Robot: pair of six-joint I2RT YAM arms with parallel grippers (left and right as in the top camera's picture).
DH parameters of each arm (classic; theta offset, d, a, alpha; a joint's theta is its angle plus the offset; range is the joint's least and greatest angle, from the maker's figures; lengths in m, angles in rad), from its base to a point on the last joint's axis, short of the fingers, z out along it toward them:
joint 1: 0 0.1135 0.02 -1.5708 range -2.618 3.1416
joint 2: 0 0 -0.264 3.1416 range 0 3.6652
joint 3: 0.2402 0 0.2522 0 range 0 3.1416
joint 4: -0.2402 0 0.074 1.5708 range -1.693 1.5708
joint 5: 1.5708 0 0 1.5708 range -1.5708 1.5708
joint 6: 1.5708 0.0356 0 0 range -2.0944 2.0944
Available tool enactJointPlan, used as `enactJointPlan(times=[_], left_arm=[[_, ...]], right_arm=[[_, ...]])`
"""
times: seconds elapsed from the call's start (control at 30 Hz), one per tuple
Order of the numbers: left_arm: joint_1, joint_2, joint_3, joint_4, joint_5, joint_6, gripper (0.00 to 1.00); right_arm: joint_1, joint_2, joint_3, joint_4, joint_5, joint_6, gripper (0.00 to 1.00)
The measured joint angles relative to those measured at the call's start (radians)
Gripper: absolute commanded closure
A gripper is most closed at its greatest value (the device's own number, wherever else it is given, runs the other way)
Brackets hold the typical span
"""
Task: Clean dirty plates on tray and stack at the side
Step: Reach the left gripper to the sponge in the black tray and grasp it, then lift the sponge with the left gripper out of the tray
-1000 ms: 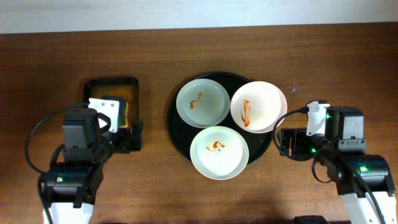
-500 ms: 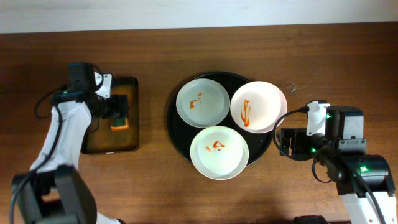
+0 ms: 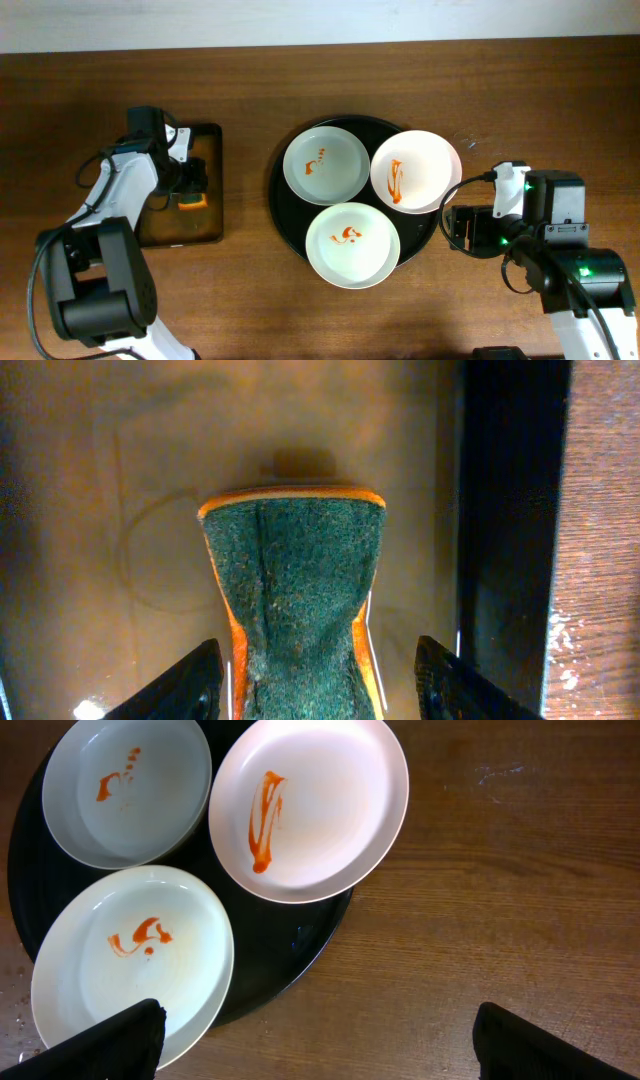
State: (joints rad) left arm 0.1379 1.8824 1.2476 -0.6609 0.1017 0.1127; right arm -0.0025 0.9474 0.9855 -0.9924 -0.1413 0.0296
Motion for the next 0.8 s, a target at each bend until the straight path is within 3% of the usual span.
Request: enactJointPlan(times=[0.13, 0.53, 0.7, 0.8], left_arm=[[0.0, 0.01, 0.0, 0.001, 0.0, 0.0, 0.48], [0.0, 0.025, 0.0, 0.016, -0.016, 0.0, 0.48], [0.0, 0.027, 0.0, 0.017, -0.016, 0.001, 0.65], [0.0, 0.027, 0.0, 0.016, -0.021, 0.002, 0.66]], right_arm=[[0.0, 0.0, 0.0, 0.0, 0.0, 0.0, 0.01], [0.0, 0.0, 0.0, 0.0, 0.0, 0.0, 0.01], [0.0, 0.0, 0.0, 0.0, 0.0, 0.0, 0.01], [0.0, 0.0, 0.0, 0.0, 0.0, 0.0, 0.01]])
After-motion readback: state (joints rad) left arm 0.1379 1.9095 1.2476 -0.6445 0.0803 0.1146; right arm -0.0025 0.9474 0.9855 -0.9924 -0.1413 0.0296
